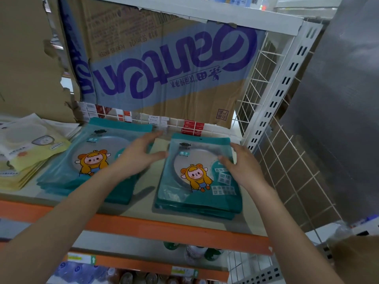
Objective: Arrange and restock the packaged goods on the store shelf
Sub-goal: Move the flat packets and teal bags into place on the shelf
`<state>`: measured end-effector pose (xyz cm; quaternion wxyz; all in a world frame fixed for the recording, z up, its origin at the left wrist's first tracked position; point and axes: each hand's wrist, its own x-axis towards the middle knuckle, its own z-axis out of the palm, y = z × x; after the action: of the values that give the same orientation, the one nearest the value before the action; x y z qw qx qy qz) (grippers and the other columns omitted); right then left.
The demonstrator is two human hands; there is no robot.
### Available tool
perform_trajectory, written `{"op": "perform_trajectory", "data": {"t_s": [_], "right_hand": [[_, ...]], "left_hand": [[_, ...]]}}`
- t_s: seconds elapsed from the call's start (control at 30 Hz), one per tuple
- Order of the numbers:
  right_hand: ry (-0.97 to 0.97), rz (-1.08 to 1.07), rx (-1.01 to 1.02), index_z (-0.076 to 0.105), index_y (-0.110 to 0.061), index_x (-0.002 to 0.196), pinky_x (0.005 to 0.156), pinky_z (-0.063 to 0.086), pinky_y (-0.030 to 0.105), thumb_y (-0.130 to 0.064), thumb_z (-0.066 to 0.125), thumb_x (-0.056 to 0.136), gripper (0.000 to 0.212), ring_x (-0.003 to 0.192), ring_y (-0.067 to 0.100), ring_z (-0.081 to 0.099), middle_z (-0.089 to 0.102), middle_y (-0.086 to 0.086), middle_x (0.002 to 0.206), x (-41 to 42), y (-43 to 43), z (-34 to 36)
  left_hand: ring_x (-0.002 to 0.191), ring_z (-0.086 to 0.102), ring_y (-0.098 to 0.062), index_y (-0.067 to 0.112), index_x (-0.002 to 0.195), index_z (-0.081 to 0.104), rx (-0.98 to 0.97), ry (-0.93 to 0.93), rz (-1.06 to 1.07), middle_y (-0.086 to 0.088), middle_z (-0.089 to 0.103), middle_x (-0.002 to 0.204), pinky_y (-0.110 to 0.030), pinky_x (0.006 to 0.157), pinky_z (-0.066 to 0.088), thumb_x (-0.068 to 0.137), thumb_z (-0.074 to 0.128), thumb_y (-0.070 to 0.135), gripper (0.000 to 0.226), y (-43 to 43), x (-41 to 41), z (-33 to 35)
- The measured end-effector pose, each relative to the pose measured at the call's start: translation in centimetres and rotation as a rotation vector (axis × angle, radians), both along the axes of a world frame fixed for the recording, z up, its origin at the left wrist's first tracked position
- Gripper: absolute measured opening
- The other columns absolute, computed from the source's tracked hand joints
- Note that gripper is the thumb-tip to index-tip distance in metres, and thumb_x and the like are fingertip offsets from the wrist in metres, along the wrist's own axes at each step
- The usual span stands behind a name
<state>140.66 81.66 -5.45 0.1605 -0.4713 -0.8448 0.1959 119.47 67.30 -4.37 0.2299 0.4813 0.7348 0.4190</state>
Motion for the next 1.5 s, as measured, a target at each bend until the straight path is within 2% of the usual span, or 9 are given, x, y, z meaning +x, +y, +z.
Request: {"op": "perform_trajectory", "data": {"t_s": [0.17,0.37,0.47,0.57,0.63,0.93,1.07,1.33,1.5], "right_hand": [[-0.021,0.208,0.042,0.035,-0.026,0.139,0.104,0.034,0.039,-0.04,0.054,0.091,0.054,0.13,0.023,0.038,0.041,0.001,0.142,-5.7,-2.4,1.6],[-0.026,0.292,0.06,0.03,-0.023,0.143,0.107,0.029,0.036,-0.04,0.052,0.092,0.058,0.134,0.022,0.033,0.032,0.001,0.149,-13.7,-5.9,1.7],[0.022,0.318,0.071,0.032,-0.023,0.142,0.106,0.03,0.035,-0.037,0.054,0.092,0.057,0.13,0.023,0.038,0.036,0.002,0.147,-18.1,-8.2,1.6],[0.071,0.332,0.07,0.04,-0.02,0.138,0.1,0.034,0.032,-0.028,0.056,0.092,0.05,0.128,0.023,0.04,0.044,0.004,0.141,-22.8,-10.8,1.6],[0.09,0.309,0.061,0.044,-0.019,0.135,0.101,0.036,0.034,-0.028,0.057,0.091,0.047,0.126,0.023,0.043,0.047,0.004,0.138,-25.9,-12.5,1.4],[-0.025,0.326,-0.011,0.043,-0.018,0.135,0.098,0.038,0.034,-0.028,0.059,0.09,0.049,0.122,0.024,0.047,0.051,0.007,0.133,-37.4,-17.8,0.3],[-0.143,0.294,-0.103,0.044,-0.015,0.133,0.092,0.044,0.034,-0.037,0.059,0.088,0.052,0.115,0.024,0.053,0.056,0.008,0.127,-40.5,-18.7,-0.2],[-0.246,0.152,-0.295,0.06,-0.009,0.108,0.075,0.041,0.027,-0.039,0.071,0.078,0.044,0.087,0.015,0.051,0.061,0.006,0.109,-42.9,-18.1,-0.4],[-0.178,0.172,-0.405,0.061,-0.008,0.078,0.064,0.043,0.029,-0.031,0.075,0.075,0.027,0.075,0.017,0.057,0.061,0.006,0.077,-43.4,-17.3,-1.4]], "left_hand": [[0.135,0.033,-0.021,0.024,0.142,0.034,-0.045,0.299,0.0,-0.002,0.03,0.15,-0.038,0.112,0.027,0.083,0.065,0.032,0.067,-2.1,-6.5,1.0],[0.127,0.038,-0.013,0.024,0.138,0.039,-0.088,0.38,-0.057,0.002,0.039,0.141,-0.024,0.105,0.03,0.085,0.066,0.021,0.06,-5.6,-14.8,0.7],[0.132,0.033,-0.017,0.022,0.139,0.04,-0.127,0.499,-0.073,0.003,0.037,0.143,-0.033,0.111,0.026,0.079,0.069,0.036,0.068,-7.7,-19.7,0.6],[0.134,0.032,-0.022,0.026,0.134,0.043,-0.133,0.563,-0.096,0.0,0.037,0.143,-0.025,0.109,0.023,0.075,0.063,0.043,0.065,-9.8,-24.4,1.0],[0.136,0.029,-0.023,0.021,0.135,0.044,-0.146,0.576,-0.092,-0.001,0.033,0.145,-0.018,0.102,0.021,0.08,0.067,0.035,0.061,-11.1,-27.6,0.8],[0.14,0.02,-0.014,0.023,0.144,0.031,-0.266,0.456,-0.107,0.005,0.017,0.154,-0.034,0.113,0.025,0.086,0.062,0.034,0.067,-16.3,-38.5,-0.2],[0.132,0.027,-0.006,0.028,0.139,0.038,-0.205,0.383,-0.093,0.019,0.025,0.142,-0.015,0.097,0.025,0.086,0.064,0.027,0.059,-17.7,-40.7,-0.9],[0.134,0.032,-0.016,0.03,0.139,0.036,-0.255,0.356,-0.051,0.005,0.03,0.15,-0.037,0.11,0.03,0.085,0.063,0.03,0.06,-19.5,-42.2,-0.9],[0.132,0.035,-0.018,0.025,0.142,0.033,-0.29,0.364,-0.034,0.004,0.028,0.15,-0.032,0.106,0.032,0.088,0.061,0.028,0.061,-19.9,-42.0,-0.7]]}}
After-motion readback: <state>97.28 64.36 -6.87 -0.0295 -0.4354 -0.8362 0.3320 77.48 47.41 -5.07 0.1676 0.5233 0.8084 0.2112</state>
